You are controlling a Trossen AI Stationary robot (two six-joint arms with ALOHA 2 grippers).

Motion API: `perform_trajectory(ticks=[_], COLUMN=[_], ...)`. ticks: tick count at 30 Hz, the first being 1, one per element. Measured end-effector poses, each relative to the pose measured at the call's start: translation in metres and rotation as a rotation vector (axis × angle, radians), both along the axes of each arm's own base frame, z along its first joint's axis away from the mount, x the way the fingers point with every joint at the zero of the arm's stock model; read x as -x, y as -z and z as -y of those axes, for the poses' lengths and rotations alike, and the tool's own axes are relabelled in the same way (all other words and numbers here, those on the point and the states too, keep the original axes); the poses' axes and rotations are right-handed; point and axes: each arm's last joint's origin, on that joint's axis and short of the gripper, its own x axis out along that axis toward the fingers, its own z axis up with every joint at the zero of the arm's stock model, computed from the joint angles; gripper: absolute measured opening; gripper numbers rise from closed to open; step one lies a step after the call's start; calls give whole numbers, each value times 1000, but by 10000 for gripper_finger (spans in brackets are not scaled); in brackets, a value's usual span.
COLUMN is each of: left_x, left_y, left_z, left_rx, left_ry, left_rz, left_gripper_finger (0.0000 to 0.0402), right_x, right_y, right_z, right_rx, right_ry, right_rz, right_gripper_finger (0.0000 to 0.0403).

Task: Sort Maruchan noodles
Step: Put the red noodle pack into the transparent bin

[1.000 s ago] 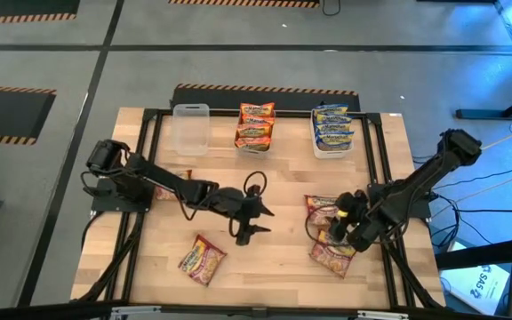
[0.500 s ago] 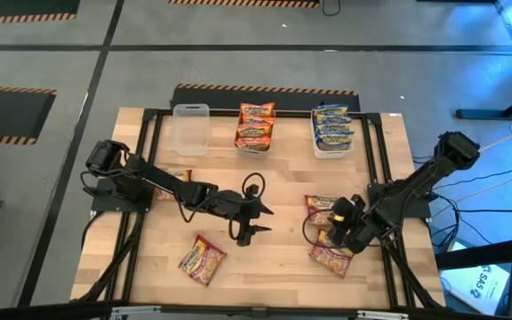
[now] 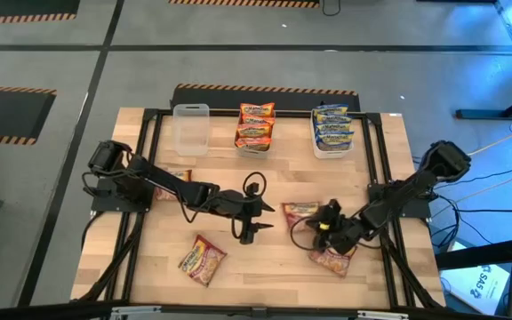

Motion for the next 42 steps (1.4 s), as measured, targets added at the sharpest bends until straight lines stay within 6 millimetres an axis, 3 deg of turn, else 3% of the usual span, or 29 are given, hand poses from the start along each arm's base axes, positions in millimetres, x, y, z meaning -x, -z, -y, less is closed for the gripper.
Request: perform_trajectory(ticks=[6,12,20,26,32,36,42], left_x=[-6,-18,-31,-43,-45,-45,-45], left_y=[18,31,43,59,67,66,73], left_z=[-1,0,2,6,7,7,8], left_rx=[17,66,142,193,212,214,210], left_ry=[-22,-14,-15,11,2,3,4], left_rz=[-31,39,62,18,2,14,-2], left_gripper_finger=[228,228,228,228,228,228,228], right_x=[-19,-30,-4,11,13,14,14], right_y=[6,-22,-50,-50,-49,-48,-47], right_z=[-9,-18,3,15,15,14,13], right_rx=[40,86,100,48,-49,-104,-206], right_ry=[-84,-167,-30,109,178,192,208], right_rz=[71,76,5,-68,-79,-103,-144], right_gripper_finger=[14,14,14,14,20,68,197])
